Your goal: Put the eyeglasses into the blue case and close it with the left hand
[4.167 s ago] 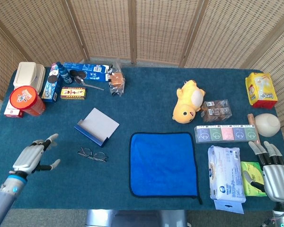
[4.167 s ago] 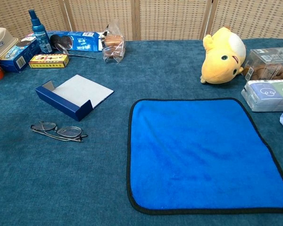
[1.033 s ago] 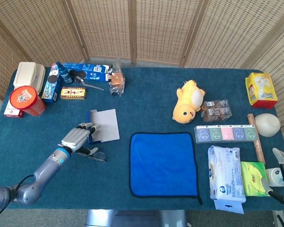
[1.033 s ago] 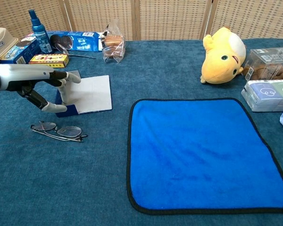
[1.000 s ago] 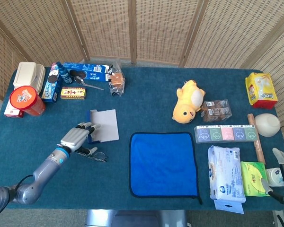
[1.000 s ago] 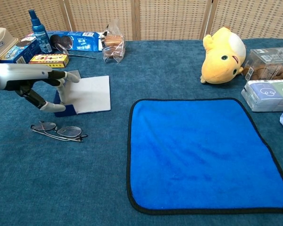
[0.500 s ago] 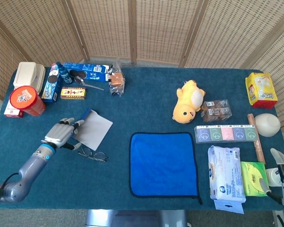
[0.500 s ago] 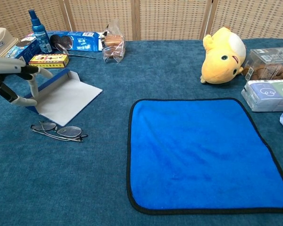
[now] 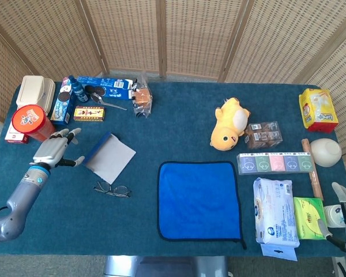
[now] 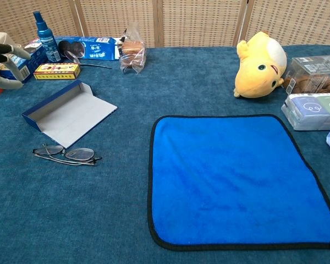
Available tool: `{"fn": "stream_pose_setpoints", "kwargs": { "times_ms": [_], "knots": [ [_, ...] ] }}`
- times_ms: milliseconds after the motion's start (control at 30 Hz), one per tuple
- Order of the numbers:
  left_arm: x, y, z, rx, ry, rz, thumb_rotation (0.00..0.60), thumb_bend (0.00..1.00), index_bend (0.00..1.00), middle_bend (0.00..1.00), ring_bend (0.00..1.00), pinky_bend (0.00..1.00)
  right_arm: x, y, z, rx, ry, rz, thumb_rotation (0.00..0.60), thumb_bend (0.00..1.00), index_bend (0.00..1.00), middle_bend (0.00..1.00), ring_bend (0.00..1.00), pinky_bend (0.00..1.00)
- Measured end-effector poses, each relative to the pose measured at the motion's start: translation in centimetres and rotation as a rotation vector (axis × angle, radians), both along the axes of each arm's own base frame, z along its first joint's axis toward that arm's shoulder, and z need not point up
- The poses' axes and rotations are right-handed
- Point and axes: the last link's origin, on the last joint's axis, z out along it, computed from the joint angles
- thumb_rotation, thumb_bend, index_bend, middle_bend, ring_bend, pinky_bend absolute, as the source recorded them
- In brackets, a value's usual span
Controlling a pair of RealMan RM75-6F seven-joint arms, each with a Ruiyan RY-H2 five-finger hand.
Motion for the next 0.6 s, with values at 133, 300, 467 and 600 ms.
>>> {"fn": "stream_pose_setpoints", "kwargs": {
  "times_ms": [133, 300, 467, 600],
  "knots": [
    [-0.3, 0.6, -0.6, 0.001, 0.019, 0.010, 0.418, 0.29, 0.00, 0.28, 0.02, 0.07, -0.1, 0.0, 0.1, -0.004, 0.002, -0.006, 0.571, 0.28, 0.08, 0.16, 0.08, 0.13],
    [-0.4, 1.6, -1.8, -0.001, 0.057, 0.009, 0.413, 0.29, 0.00, 0.27, 0.00, 0.07, -0.2, 0.2, 0.3, -0.012, 0.004, -0.020, 0.564, 0.28, 0.08, 0.16, 0.08, 0.13],
    [-0.2, 2.7, -3.4, -0.016, 0.083, 0.016, 0.409, 0.29, 0.00, 0.27, 0.00, 0.07, -0.3, 0.2, 0.4, -0.017, 0.006, -0.028, 0.569, 0.28, 0.08, 0.16, 0.08, 0.15],
    [0.5, 3.2, -4.9, -0.048, 0.092, 0.005, 0.413, 0.29, 0.00, 0.27, 0.00, 0.07, -0.2, 0.3, 0.5, -0.022, 0.002, -0.033, 0.571, 0.28, 0.07, 0.16, 0.09, 0.15]
  ]
}}
